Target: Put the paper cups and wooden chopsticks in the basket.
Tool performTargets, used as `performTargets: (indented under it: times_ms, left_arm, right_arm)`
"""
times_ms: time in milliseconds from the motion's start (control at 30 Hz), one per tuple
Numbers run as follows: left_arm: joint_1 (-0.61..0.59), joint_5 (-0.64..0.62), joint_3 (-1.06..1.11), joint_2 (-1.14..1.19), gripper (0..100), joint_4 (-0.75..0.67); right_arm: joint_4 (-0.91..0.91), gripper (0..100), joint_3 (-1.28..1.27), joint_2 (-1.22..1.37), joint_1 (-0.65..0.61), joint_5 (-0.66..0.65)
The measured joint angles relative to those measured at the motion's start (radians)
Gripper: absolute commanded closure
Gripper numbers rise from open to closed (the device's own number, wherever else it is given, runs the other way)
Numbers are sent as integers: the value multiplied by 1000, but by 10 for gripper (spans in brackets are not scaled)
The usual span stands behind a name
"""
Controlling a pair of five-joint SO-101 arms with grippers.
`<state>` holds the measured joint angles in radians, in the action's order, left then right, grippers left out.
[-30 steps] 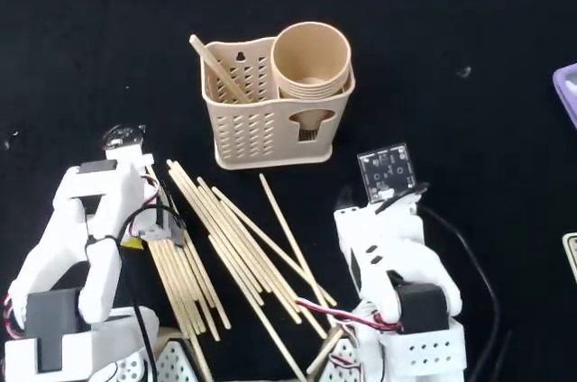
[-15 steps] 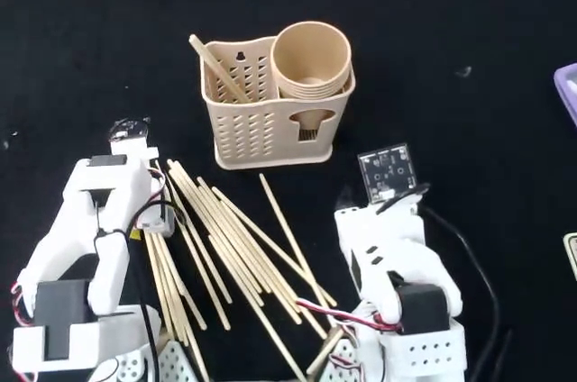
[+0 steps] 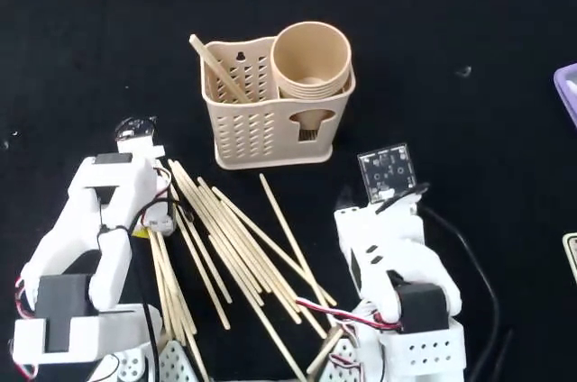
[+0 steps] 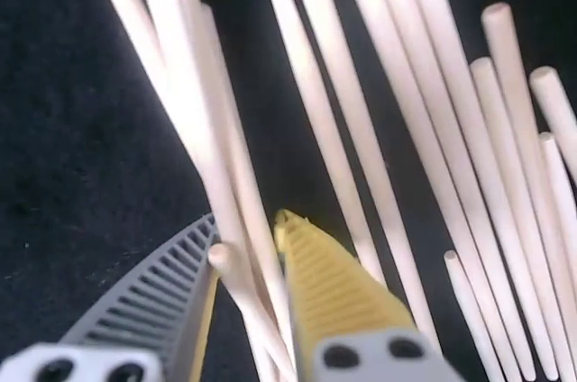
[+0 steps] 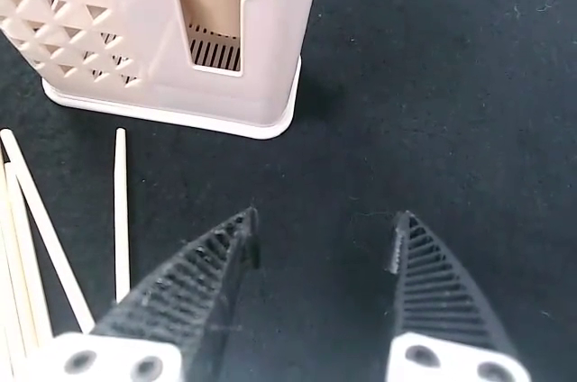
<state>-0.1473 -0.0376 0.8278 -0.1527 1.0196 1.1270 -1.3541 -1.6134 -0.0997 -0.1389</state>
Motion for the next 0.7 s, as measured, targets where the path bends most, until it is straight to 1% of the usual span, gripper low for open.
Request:
performTargets:
  times_ms: [167, 300, 467, 633, 700]
  left_arm:
    - [0, -68, -60, 8, 970, -5]
    - [-9, -157, -101, 8, 970, -18]
    - [-17, -253, -101, 8, 970, -20]
    - [-17, -275, -127, 8, 970, -20]
    - [-37, -275, -161, 8, 970, -20]
  right_arm:
    - [0, 755, 0, 0, 0, 0]
    - [0, 755, 0, 0, 0, 0]
    - [0, 755, 0, 0, 0, 0]
    - [0, 755, 0, 0, 0, 0]
    - [0, 755, 0, 0, 0, 0]
